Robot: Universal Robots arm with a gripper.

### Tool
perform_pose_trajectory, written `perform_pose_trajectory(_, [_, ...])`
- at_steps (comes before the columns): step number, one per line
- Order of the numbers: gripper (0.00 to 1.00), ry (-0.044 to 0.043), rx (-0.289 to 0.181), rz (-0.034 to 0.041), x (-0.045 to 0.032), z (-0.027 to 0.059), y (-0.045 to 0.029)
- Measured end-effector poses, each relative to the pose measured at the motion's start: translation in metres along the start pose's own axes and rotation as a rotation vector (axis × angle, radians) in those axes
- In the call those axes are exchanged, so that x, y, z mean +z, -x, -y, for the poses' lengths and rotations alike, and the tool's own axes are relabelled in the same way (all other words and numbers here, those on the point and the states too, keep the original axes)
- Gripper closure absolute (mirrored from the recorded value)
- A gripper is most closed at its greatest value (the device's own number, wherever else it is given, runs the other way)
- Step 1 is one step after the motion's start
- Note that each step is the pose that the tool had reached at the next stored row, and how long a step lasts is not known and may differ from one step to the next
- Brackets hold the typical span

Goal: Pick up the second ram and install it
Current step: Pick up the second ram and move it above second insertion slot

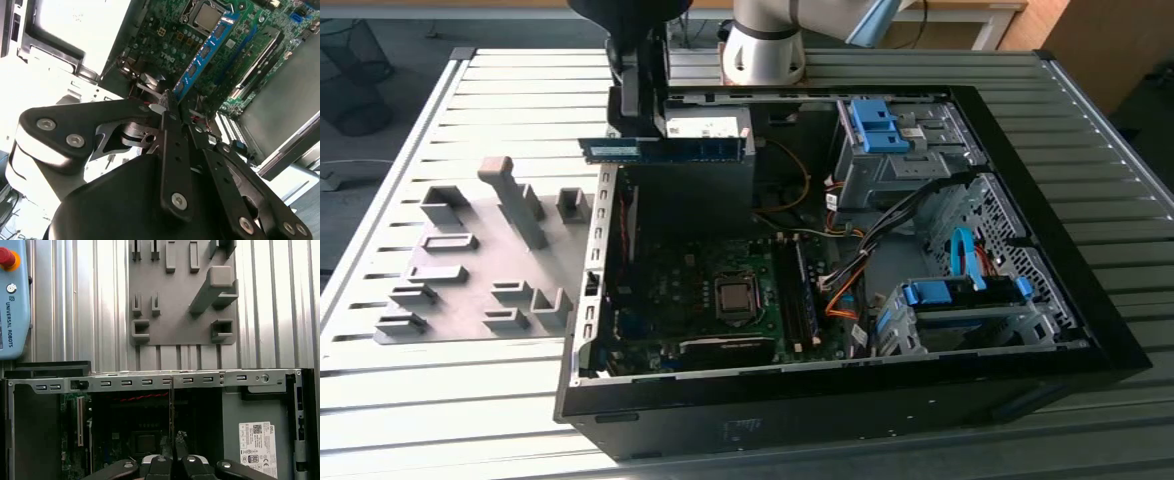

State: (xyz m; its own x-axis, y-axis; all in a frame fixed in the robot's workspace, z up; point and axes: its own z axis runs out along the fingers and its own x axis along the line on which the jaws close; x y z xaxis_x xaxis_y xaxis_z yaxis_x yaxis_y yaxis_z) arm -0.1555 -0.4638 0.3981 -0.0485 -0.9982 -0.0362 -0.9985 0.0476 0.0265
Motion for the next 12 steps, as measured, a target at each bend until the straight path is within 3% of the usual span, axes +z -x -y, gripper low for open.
perform_pose_trajectory(1, [0.86, 0.0, 0.0, 0.0, 0.0002, -0.0062, -0.0003])
perform_pose_trajectory(12, [0.86, 0.0, 0.0, 0.0, 0.0005, -0.0183, -0.0009])
